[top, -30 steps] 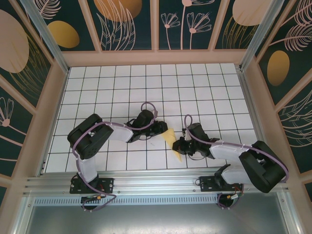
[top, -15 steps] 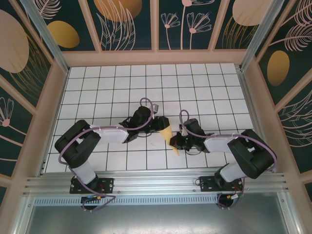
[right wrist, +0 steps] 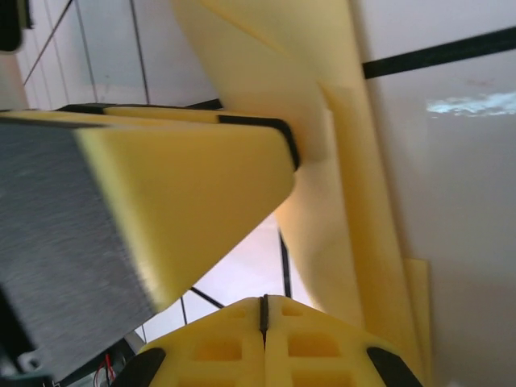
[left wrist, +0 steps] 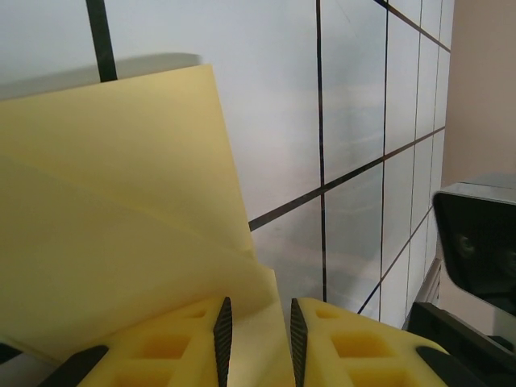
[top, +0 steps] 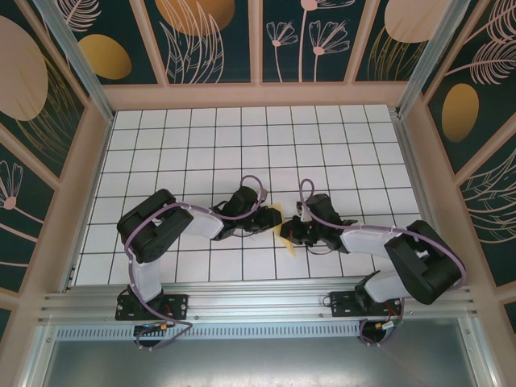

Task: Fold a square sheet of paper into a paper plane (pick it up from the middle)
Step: Fold the wing for the fifth time at the center of the table.

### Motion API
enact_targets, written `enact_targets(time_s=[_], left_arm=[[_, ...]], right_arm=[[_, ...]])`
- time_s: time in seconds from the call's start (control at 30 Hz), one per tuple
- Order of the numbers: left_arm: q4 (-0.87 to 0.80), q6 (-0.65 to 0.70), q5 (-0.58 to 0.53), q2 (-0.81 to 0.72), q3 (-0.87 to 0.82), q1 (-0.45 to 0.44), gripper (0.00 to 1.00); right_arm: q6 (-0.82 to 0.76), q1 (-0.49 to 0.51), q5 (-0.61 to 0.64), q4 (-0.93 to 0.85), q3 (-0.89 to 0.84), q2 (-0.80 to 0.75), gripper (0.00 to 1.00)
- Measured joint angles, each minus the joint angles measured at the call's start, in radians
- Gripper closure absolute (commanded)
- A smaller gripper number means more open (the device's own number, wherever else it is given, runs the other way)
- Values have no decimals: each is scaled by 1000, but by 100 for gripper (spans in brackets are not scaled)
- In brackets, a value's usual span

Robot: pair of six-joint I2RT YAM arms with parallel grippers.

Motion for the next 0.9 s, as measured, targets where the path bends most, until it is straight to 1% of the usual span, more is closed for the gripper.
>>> enact_targets(time_s=[0.17, 0.37, 0.47, 0.7, 0.77, 0.9], left_arm=[[1, 0, 0, 1, -1, 0, 72], [0, 0, -1, 1, -1, 0, 72], [-1, 4, -3, 1, 0, 0, 73], [-8, 8, -9, 2, 0, 0, 74], [-8, 8, -9, 2, 0, 0, 75], [-8, 9, -9, 2, 1, 0, 73]], right_arm=[[-5, 14, 1, -34, -12, -11, 93], [-2, 16, 13, -51, -97, -58, 92], [-1, 16, 14, -68, -124, -109, 91], [6, 16, 11, -149, -172, -327, 88], [6, 15, 11, -153, -198, -346, 88], [5, 10, 10, -200, -232, -336, 88]])
